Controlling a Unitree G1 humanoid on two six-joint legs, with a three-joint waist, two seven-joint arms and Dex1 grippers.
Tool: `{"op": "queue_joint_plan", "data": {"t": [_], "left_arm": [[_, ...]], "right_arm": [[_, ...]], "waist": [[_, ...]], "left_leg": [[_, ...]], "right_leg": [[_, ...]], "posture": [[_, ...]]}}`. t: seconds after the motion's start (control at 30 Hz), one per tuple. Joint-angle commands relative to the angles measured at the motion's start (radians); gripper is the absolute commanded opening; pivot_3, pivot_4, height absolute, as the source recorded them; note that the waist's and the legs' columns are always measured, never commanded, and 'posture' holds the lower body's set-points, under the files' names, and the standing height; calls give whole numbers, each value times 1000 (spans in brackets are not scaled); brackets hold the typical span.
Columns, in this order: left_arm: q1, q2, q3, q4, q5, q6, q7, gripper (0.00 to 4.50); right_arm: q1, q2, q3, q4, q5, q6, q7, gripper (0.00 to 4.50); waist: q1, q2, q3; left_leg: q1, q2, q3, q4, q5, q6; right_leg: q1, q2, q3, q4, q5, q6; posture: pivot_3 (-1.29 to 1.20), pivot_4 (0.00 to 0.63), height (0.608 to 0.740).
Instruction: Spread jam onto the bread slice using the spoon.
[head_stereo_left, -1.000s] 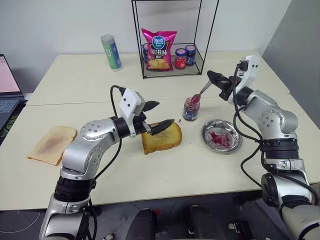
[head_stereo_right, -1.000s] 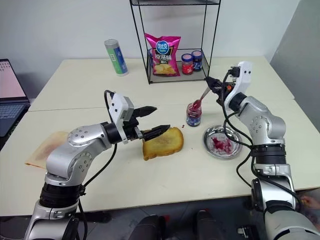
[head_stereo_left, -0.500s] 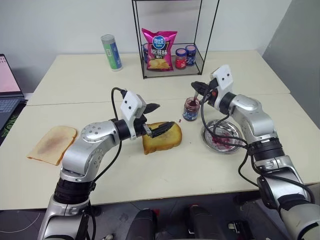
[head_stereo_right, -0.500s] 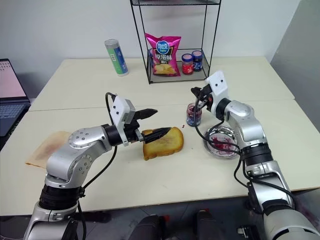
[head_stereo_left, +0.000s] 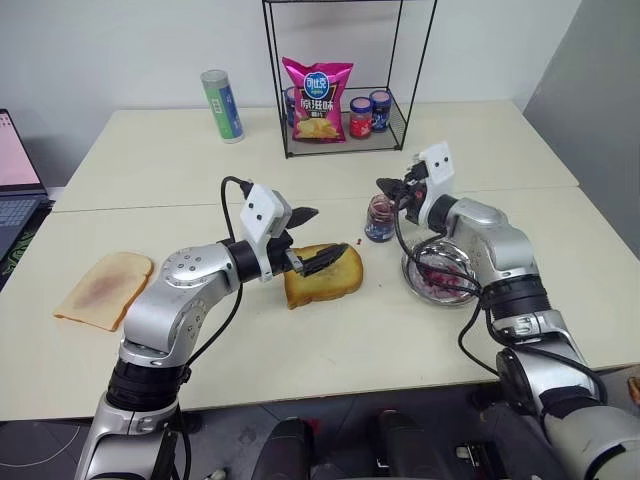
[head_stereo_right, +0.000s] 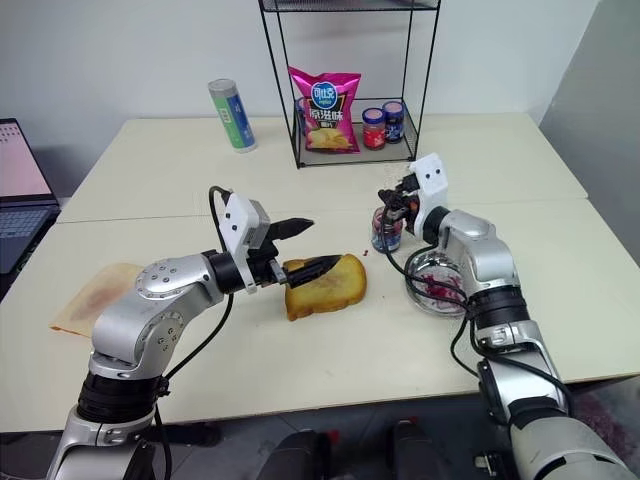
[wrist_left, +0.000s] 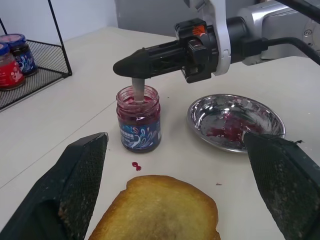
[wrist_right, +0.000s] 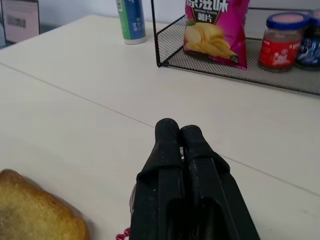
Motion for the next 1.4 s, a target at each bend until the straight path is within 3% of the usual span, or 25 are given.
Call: {"op": "queue_joint_plan", "data": {"t": [0.03, 0.53, 1.4], "left_arm": [[-12, 2, 16, -23, 5, -28, 4, 4500], [-33, -10, 5, 11, 17, -57, -4, 4500], [-59, -5, 1, 46, 26, -72, -37, 4500]], "right_arm": [[-54, 22, -99, -29, 81, 119, -61, 30], [-144, 47, -354, 16, 237, 313, -260, 30], [-155, 57, -504, 21, 365, 369, -427, 30]], "waist": [[0, 0, 0], [-1, 0, 0], [-1, 0, 0]], "left_leg": [[0, 0, 0, 0, 0, 0], [0, 0, 1, 0, 0, 0], [0, 0, 1, 0, 0, 0]], "right_leg": [[0, 0, 0, 0, 0, 0], [0, 0, 0, 0, 0, 0], [0, 0, 0, 0, 0, 0]], "posture": [[0, 150, 740], [0, 150, 740], [0, 150, 740]]}}
